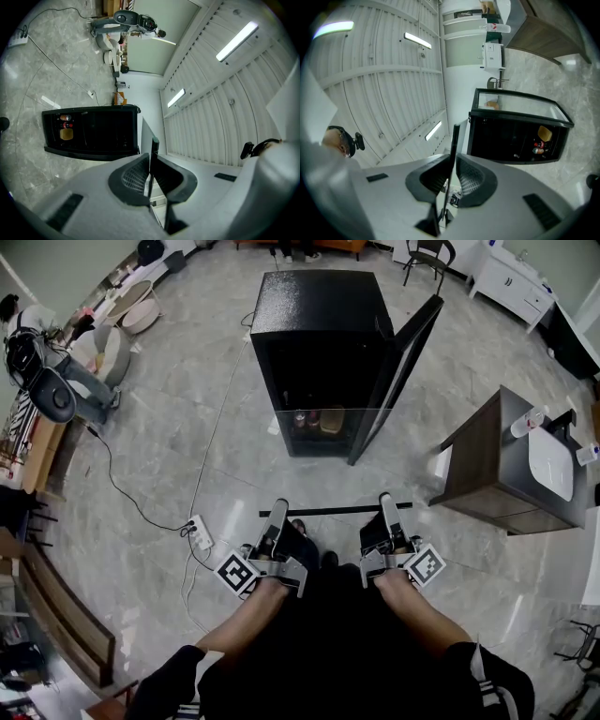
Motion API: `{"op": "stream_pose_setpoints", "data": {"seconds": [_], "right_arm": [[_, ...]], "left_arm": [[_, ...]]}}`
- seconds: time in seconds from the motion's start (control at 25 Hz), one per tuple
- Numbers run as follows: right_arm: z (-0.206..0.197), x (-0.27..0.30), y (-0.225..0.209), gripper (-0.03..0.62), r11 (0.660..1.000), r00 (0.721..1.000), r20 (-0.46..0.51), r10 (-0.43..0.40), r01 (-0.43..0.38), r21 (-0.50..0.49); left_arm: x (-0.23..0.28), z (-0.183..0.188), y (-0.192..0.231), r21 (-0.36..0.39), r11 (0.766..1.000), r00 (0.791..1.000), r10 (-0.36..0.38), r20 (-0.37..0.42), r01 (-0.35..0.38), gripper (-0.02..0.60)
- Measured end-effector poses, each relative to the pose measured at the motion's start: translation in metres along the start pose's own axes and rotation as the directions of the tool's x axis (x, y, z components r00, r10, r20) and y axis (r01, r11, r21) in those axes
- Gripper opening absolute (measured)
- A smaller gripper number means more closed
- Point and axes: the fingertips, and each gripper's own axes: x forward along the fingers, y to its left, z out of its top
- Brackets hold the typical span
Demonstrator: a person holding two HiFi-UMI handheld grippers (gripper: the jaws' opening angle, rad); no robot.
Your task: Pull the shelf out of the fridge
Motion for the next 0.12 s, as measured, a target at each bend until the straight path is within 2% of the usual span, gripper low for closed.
{"op": "stream_pose_setpoints", "data": {"seconds": [0.12], "right_arm": [[0.0005,0.0003,-0.0006,0.043,1.000,1.000,-0.004,0.002,-0.002,-0.003]], "left_arm": [[-0.0002,-0.0001,0.0008,0.006,1.000,1.000,-0.001,0.002,0.001,0.032]]}}
